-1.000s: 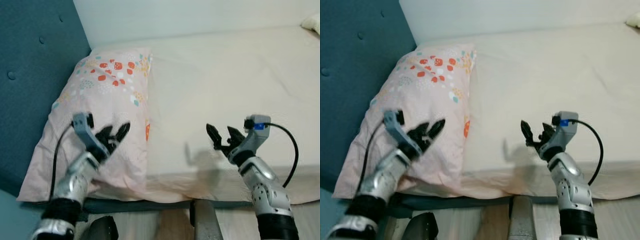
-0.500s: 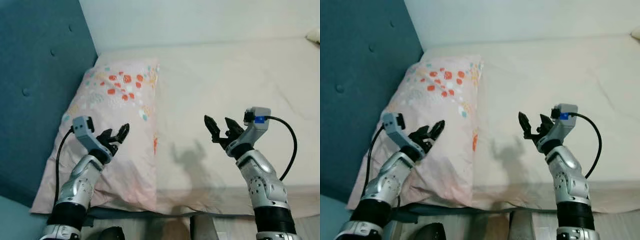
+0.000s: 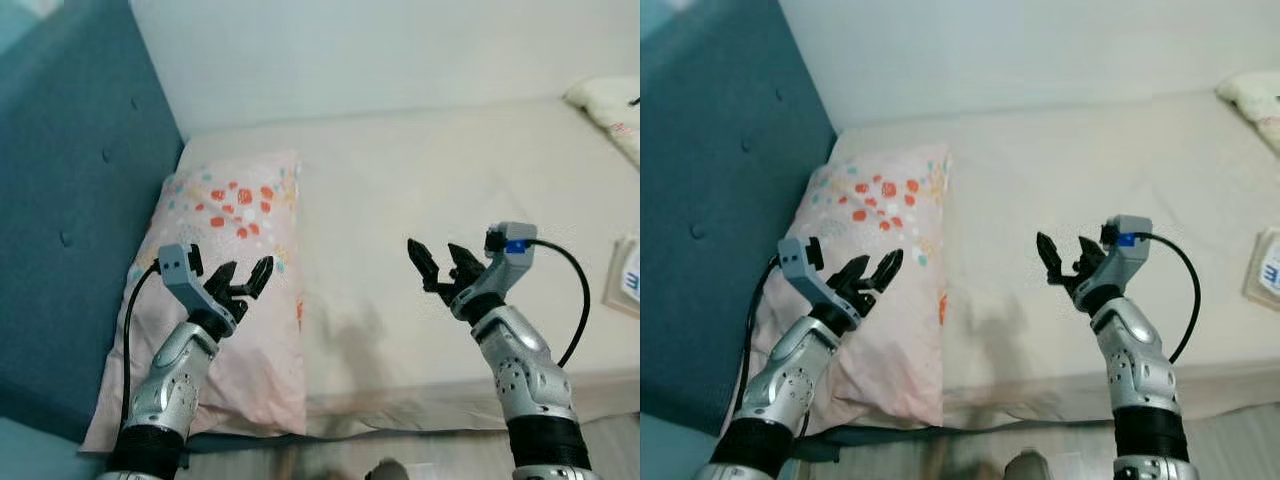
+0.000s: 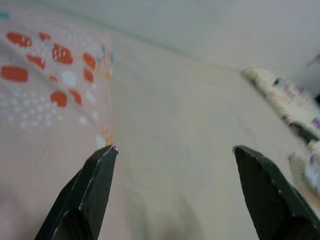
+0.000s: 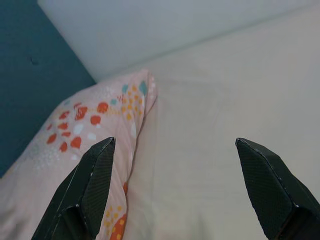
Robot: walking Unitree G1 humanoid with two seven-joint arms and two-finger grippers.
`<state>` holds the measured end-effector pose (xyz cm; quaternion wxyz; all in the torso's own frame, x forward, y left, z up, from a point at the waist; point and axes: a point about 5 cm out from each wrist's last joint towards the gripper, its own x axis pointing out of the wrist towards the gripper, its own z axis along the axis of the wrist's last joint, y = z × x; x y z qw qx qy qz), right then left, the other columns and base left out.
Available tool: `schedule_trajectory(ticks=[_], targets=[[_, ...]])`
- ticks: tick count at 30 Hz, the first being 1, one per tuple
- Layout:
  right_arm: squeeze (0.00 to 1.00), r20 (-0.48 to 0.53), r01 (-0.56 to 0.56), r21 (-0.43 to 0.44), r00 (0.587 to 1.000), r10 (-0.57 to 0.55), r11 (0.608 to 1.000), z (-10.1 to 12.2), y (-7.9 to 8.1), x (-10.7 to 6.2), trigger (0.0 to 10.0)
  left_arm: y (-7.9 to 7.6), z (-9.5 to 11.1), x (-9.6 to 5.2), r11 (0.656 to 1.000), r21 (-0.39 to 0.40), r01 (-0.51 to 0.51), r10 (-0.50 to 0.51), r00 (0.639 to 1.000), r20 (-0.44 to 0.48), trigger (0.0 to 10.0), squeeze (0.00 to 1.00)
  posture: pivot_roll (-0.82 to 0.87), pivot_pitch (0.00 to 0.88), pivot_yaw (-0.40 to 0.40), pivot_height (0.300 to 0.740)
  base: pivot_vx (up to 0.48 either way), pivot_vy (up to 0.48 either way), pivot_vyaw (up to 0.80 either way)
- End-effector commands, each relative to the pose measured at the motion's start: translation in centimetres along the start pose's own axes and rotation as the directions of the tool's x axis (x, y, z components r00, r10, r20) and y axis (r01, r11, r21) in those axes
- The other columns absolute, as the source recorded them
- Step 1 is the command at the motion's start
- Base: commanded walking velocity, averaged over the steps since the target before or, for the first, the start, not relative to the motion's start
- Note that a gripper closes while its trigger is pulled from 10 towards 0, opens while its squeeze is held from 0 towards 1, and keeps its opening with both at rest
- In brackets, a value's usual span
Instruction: Clean up the room
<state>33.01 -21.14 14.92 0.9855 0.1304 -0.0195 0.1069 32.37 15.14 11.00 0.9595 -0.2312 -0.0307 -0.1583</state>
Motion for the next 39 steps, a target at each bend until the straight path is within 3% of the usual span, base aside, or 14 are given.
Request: schedule_trajectory(ticks=[1, 9, 10, 11, 12, 13, 16, 17, 19, 21, 26, 29, 35, 39], targets=[[0.00, -0.093, 0.038, -0.014, 0.995, -0.039, 0.999, -2.6, -0.7, -0.8, 10.0, 2.4, -2.8, -2.3, 0.994, 0.040, -0.099, 0.103, 0.988, -0.119, 10.0, 0.00, -0.10, 0.113, 0.046, 0.702, 0.000, 0.000, 0.00], [0.00, -0.292, 0.135, -0.061, 0.945, -0.147, 0.989, -8.2, -2.6, -3.2, 10.0, 6.1, -7.2, -6.8, 0.961, 0.089, -0.261, 0.276, 0.910, -0.310, 10.0, 0.00, -0.10, 0.109, 0.043, 0.726, 0.000, 0.000, 0.00], [0.00, -0.350, 0.158, -0.073, 0.921, -0.173, 0.985, -9.9, -3.0, -4.4, 10.0, 6.9, -8.8, -8.7, 0.946, 0.119, -0.302, 0.325, 0.862, -0.390, 10.0, 0.00, -0.10, 0.111, 0.043, 0.731, 0.000, 0.000, 0.00], [0.00, -0.350, 0.158, -0.073, 0.921, -0.173, 0.985, -9.9, -3.0, -4.4, 10.0, 6.9, -8.8, -8.7, 0.946, 0.119, -0.302, 0.325, 0.862, -0.390, 10.0, 0.00, -0.10, 0.111, 0.043, 0.731, 0.000, 0.000, 0.00], [0.00, -0.412, 0.200, -0.081, 0.885, -0.216, 0.976, -11.7, -3.5, -5.7, 10.0, 7.4, -10.3, -10.8, 0.935, 0.127, -0.332, 0.352, 0.809, -0.470, 10.0, 0.00, -0.10, 0.110, 0.042, 0.735, 0.000, 0.000, 0.00], [0.00, -0.412, 0.200, -0.081, 0.885, -0.216, 0.976, -11.7, -3.5, -5.7, 10.0, 7.4, -10.3, -10.8, 0.935, 0.127, -0.332, 0.352, 0.809, -0.470, 10.0, 0.00, -0.10, 0.110, 0.042, 0.735, 0.000, 0.000, 0.00], [0.00, -0.510, 0.260, -0.118, 0.813, -0.283, 0.958, -14.3, -4.4, -8.1, 10.0, 8.0, -12.5, -14.1, 0.908, 0.158, -0.388, 0.403, 0.706, -0.582, 10.0, 0.00, -0.11, 0.108, 0.045, 0.735, 0.000, -0.344, 0.00], [0.00, -0.510, 0.260, -0.118, 0.813, -0.283, 0.958, -14.3, -4.4, -8.1, 10.0, 8.0, -12.5, -14.1, 0.908, 0.158, -0.388, 0.403, 0.706, -0.582, 10.0, 0.00, -0.11, 0.108, 0.045, 0.735, 0.000, -0.469, 0.00], [0.00, -0.558, 0.338, -0.102, 0.759, -0.335, 0.936, -15.7, -5.0, -10.0, 10.0, 8.2, -13.8, -16.8, 0.882, 0.197, -0.428, 0.444, 0.613, -0.653, 10.0, 0.00, -0.11, 0.108, 0.046, 0.735, 0.000, -0.472, 0.00], [0.00, -0.543, 0.386, -0.046, 0.764, -0.347, 0.921, -15.9, -5.2, -10.3, 10.0, 8.4, -14.5, -18.5, 0.861, 0.216, -0.461, 0.470, 0.556, -0.685, 10.0, 0.00, -0.11, 0.112, 0.050, 0.735, 0.000, -0.471, 0.00], [0.00, -0.559, 0.381, -0.067, 0.751, -0.351, 0.922, -16.3, -5.2, -10.6, 10.0, 8.2, -15.1, -20.0, 0.853, 0.233, -0.468, 0.475, 0.508, -0.718, 10.0, 0.00, -0.11, 0.111, 0.053, 0.735, 0.000, -0.472, 0.00], [0.00, -0.607, 0.368, -0.115, 0.709, -0.359, 0.922, -17.3, -5.1, -11.6, 10.0, 8.0, -15.6, -20.9, 0.854, 0.246, -0.459, 0.469, 0.472, -0.746, 10.0, 0.00, -0.11, 0.107, 0.052, 0.735, 0.000, -0.472, 0.00], [0.00, -0.655, 0.378, -0.168, 0.647, -0.389, 0.911, -18.3, -5.3, -13.0, 10.0, 8.1, -15.7, -21.5, 0.849, 0.256, -0.461, 0.474, 0.454, -0.754, 10.0, 0.00, -0.11, 0.110, 0.054, 0.735, 0.000, -0.472, 0.51], [0.00, -0.656, 0.388, -0.171, 0.641, -0.398, 0.906, -18.5, -5.3, -13.3, 10.0, 8.2, -15.7, -21.8, 0.849, 0.264, -0.457, 0.475, 0.443, -0.760, 10.0, 0.00, -0.11, 0.110, 0.055, 0.735, 0.000, -0.472, 0.74]])
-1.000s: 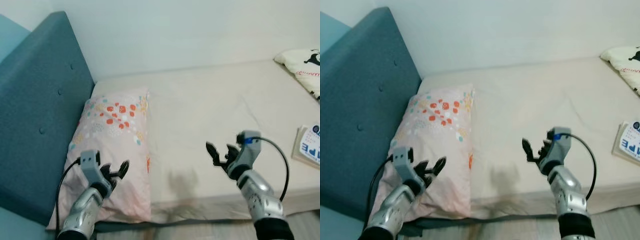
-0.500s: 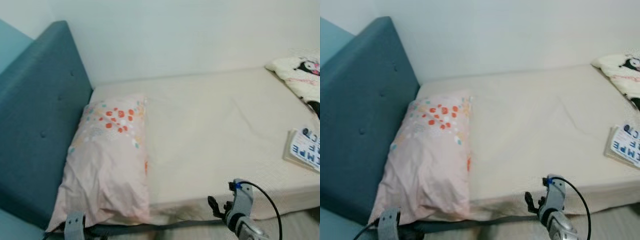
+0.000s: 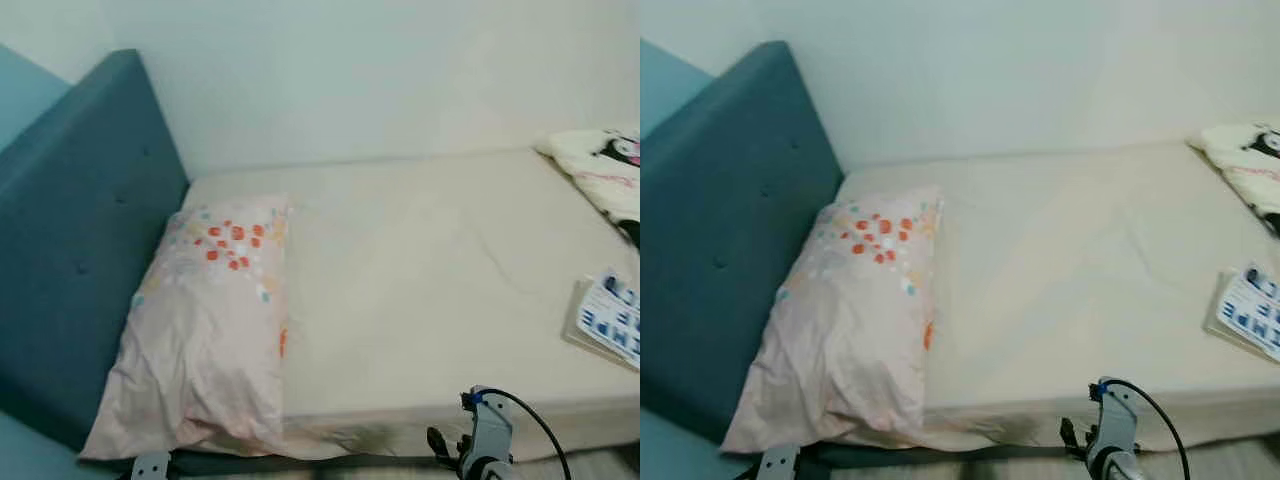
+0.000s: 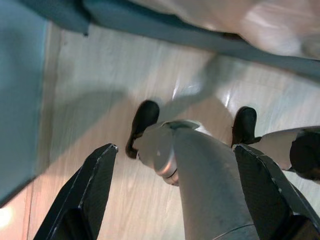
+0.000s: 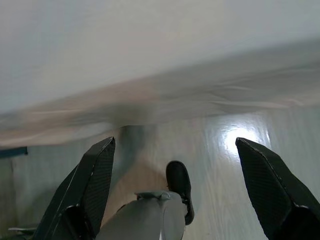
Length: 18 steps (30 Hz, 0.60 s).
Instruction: Clean up the room
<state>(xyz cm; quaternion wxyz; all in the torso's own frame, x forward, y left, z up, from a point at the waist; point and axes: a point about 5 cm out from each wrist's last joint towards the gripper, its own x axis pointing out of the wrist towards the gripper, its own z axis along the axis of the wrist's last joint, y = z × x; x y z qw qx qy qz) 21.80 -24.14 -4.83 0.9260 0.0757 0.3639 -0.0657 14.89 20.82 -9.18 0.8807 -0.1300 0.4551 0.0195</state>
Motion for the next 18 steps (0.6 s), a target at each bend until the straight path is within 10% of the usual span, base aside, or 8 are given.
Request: schedule_trajectory(ticks=[1, 18], targets=[[0.00, -0.010, 0.008, 0.004, 1.000, -0.008, 1.000, -0.50, -0.03, -0.08, 10.0, 0.60, -0.65, -0.29, 1.000, 0.005, -0.019, 0.019, 0.999, -0.027, 10.0, 0.00, -0.11, 0.110, 0.055, 0.735, 0.000, -0.472, 0.71], [0.00, -0.003, 0.070, 0.031, 0.998, -0.070, 0.997, -0.12, -0.64, 0.02, 10.0, 0.24, -0.43, -0.11, 1.000, 0.021, 0.001, -0.001, 0.999, -0.032, 10.0, 0.00, -0.11, 0.114, 0.052, 0.735, 0.000, -0.472, 0.04]])
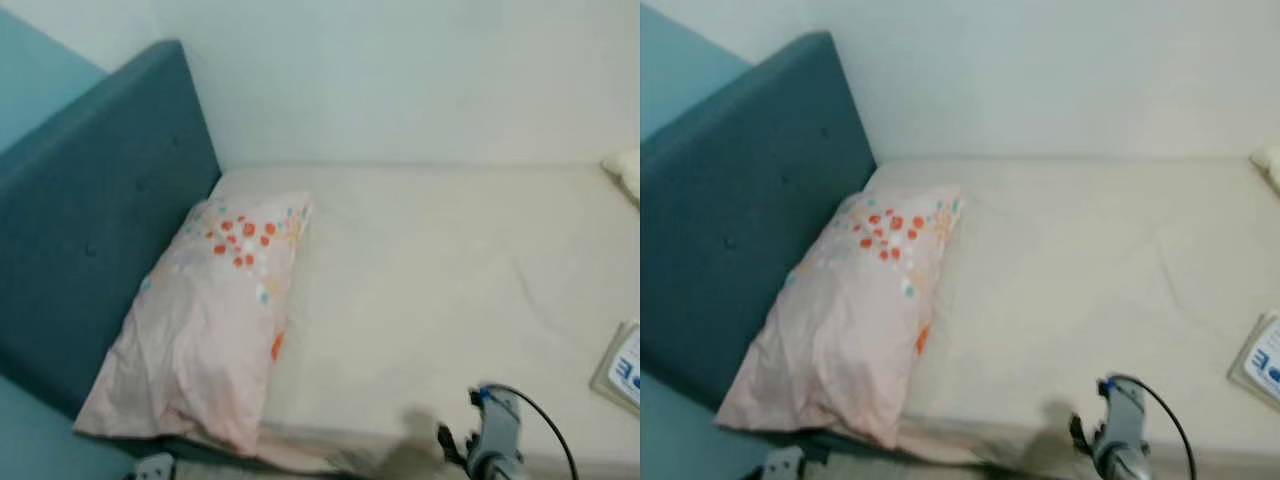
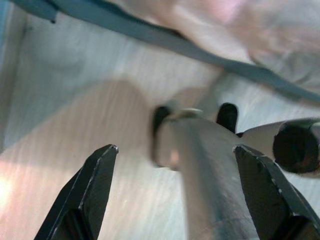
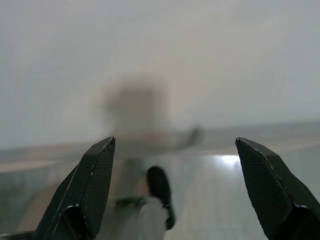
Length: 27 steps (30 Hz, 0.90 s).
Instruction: Clean up the room
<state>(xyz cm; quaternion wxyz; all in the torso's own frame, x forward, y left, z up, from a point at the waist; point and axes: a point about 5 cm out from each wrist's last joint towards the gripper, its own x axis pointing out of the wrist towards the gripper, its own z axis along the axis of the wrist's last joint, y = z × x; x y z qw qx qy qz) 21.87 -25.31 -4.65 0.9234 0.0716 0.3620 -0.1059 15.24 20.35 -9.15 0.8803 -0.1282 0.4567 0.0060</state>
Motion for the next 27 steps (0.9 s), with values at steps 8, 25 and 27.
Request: schedule_trajectory(ticks=[8, 25, 27], targets=[[0.00, -0.002, -0.009, 0.015, 1.000, 0.009, 1.000, -0.4, 0.5, 0.0, 10.0, 0.5, -0.4, -0.2, 1.000, 0.018, -0.013, 0.013, 1.000, -0.026, 10.0, 0.00, -0.11, 0.106, 0.054, 0.735, 0.000, -0.472, 0.00], [0.00, 0.081, -0.053, 0.041, 0.995, 0.050, 0.998, 1.9, 1.2, 0.5, 10.0, 0.0, 0.0, 0.0, 0.999, 0.031, 0.007, -0.006, 1.000, -0.017, 10.0, 0.00, -0.12, 0.103, 0.054, 0.735, 0.000, -0.472, 0.00], [0.00, 0.081, -0.053, 0.041, 0.995, 0.050, 0.998, 1.9, 1.2, 0.5, 10.0, 0.0, 0.0, 0.0, 0.999, 0.031, 0.007, -0.006, 1.000, -0.017, 10.0, 0.00, -0.12, 0.103, 0.054, 0.735, 0.000, -0.472, 0.00]])
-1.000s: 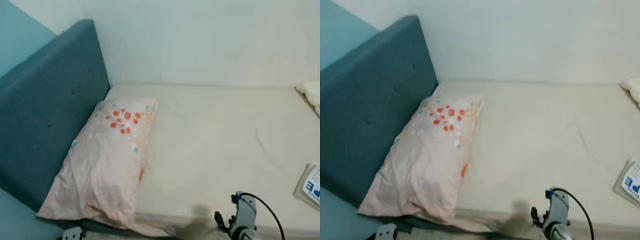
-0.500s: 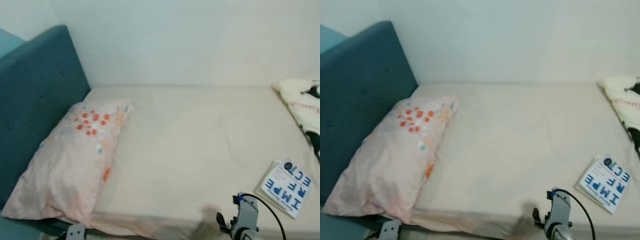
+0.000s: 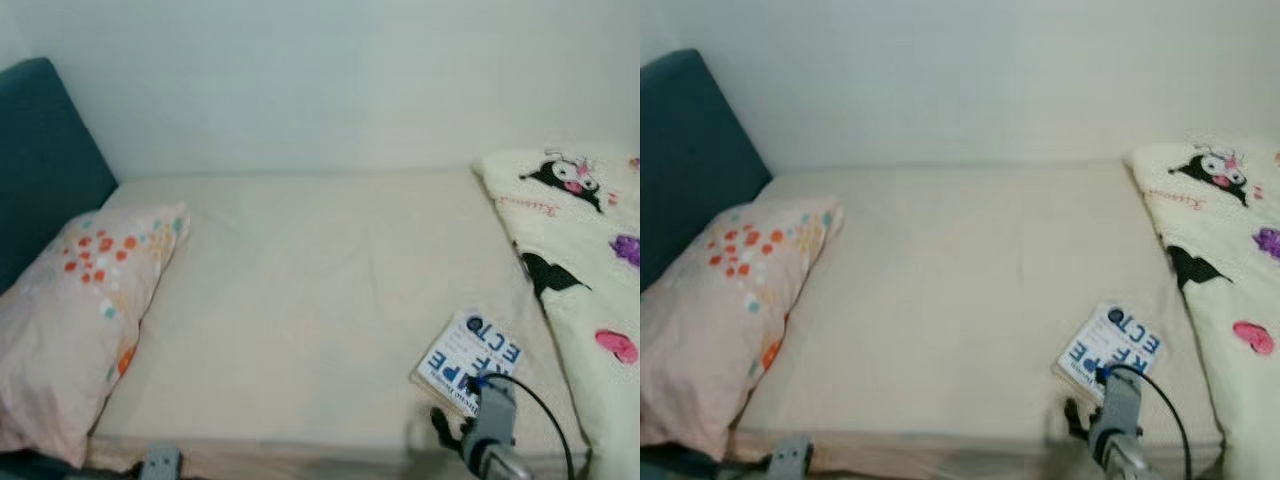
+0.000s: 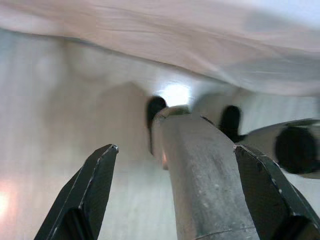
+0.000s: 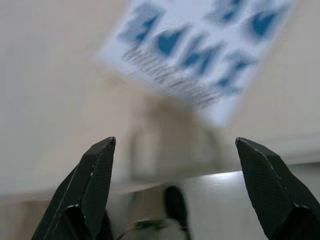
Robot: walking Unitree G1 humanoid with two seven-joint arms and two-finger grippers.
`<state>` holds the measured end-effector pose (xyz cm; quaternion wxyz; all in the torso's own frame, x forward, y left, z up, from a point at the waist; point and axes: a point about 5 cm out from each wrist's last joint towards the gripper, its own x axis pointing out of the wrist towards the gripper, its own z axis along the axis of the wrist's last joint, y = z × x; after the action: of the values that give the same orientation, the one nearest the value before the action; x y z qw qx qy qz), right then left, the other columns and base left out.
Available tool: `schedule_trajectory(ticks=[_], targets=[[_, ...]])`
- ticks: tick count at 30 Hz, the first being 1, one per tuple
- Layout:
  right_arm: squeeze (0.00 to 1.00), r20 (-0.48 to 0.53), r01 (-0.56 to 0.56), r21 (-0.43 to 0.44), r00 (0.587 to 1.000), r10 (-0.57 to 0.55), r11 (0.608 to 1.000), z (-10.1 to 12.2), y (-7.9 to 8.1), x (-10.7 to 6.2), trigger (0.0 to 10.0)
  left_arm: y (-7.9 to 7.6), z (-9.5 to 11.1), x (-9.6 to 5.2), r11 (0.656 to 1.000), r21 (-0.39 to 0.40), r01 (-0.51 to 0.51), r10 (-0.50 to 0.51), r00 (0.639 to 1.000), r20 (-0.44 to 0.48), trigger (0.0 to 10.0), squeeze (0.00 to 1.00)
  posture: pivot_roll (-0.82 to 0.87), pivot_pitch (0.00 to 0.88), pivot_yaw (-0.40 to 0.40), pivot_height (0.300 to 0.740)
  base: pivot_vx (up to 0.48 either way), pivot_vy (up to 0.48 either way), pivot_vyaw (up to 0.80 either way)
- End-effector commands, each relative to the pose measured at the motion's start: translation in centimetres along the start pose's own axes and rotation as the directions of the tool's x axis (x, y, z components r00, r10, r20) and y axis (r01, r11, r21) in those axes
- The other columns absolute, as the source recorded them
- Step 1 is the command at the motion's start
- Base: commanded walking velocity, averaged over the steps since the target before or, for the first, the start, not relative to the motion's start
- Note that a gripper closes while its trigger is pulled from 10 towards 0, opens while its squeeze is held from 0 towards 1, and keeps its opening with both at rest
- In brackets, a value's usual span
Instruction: Clean up the room
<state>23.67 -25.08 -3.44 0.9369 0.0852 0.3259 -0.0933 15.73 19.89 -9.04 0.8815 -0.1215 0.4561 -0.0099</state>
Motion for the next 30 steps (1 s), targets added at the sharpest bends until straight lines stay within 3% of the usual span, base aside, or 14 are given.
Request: schedule_trajectory(ticks=[1, 11, 16, 18, 20, 23, 24, 25, 27, 28, 30], targets=[[0.00, 0.018, -0.017, 0.017, 1.000, 0.017, 1.000, 0.1, 0.5, 0.1, 10.0, 0.5, -0.3, -0.2, 1.000, 0.004, -0.014, 0.014, 1.000, -0.014, 10.0, 0.00, -0.12, 0.103, 0.054, 0.735, 0.000, -0.472, 0.00], [0.00, 0.049, -0.017, 0.032, 0.999, 0.016, 0.999, 0.6, 0.7, 0.2, 10.0, 0.2, 0.3, 0.0, 1.000, -0.011, 0.004, -0.004, 1.000, 0.019, 10.0, 0.00, -0.12, 0.110, 0.055, 0.735, 0.000, -0.472, 0.00], [0.00, 0.050, -0.017, 0.035, 0.999, 0.015, 0.999, 0.7, 0.7, 0.2, 10.0, -0.1, 1.9, 0.3, 0.999, -0.045, 0.030, -0.026, 0.996, 0.083, 10.0, 0.00, -0.12, 0.110, 0.055, 0.735, 0.000, -0.472, 0.00], [0.00, 0.051, -0.032, 0.029, 0.998, 0.030, 0.999, 0.9, 0.9, 0.3, 10.0, -0.5, 3.6, 0.5, 0.994, -0.085, 0.063, -0.050, 0.988, 0.143, 10.0, 0.00, -0.11, 0.110, 0.053, 0.735, 0.000, -0.431, 0.00], [0.00, 0.054, -0.052, 0.040, 0.997, 0.050, 0.998, 1.1, 1.3, 0.4, 10.0, -0.6, 5.1, 0.7, 0.988, -0.127, 0.084, -0.059, 0.980, 0.191, 10.0, 0.00, -0.12, 0.112, 0.054, 0.735, 0.000, 0.000, 0.00], [0.00, 0.063, -0.061, 0.036, 0.996, 0.059, 0.997, 1.3, 1.4, 0.4, 10.0, -0.8, 6.1, 0.7, 0.987, -0.125, 0.105, -0.074, 0.971, 0.229, 10.0, 0.00, -0.12, 0.112, 0.055, 0.735, 0.000, 0.000, 0.00], [0.00, 0.081, -0.076, 0.038, 0.994, 0.072, 0.996, 1.7, 1.7, 0.5, 10.0, -0.7, 8.1, 0.6, 0.986, -0.114, 0.120, -0.081, 0.950, 0.301, 10.0, 0.00, -0.12, 0.112, 0.057, 0.735, 0.000, 0.000, 0.00], [0.00, 0.081, -0.076, 0.038, 0.994, 0.072, 0.996, 1.7, 1.7, 0.5, 10.0, -0.7, 8.1, 0.6, 0.986, -0.114, 0.120, -0.081, 0.950, 0.301, 10.0, 0.00, -0.12, 0.112, 0.057, 0.735, 0.000, 0.000, 0.00], [0.00, 0.105, -0.088, 0.034, 0.991, 0.084, 0.996, 2.3, 1.9, 0.6, 10.0, -0.7, 12.0, 0.2, 0.981, -0.118, 0.156, -0.090, 0.894, 0.438, 10.0, 0.00, -0.12, 0.113, 0.056, 0.735, 0.000, 0.000, 0.00], [0.00, 0.105, -0.088, 0.034, 0.991, 0.084, 0.996, 2.3, 1.9, 0.6, 10.0, -0.7, 12.0, 0.2, 0.981, -0.118, 0.156, -0.090, 0.894, 0.438, 10.0, 0.00, -0.12, 0.113, 0.056, 0.735, 0.000, 0.000, 0.00], [0.00, 0.127, -0.100, 0.033, 0.987, 0.095, 0.994, 2.9, 1.9, 0.6, 10.0, -0.8, 15.9, -0.8, 0.956, -0.120, 0.268, -0.149, 0.796, 0.586, 10.0, 0.00, -0.12, 0.117, 0.053, 0.735, 0.000, 0.000, 0.00]])
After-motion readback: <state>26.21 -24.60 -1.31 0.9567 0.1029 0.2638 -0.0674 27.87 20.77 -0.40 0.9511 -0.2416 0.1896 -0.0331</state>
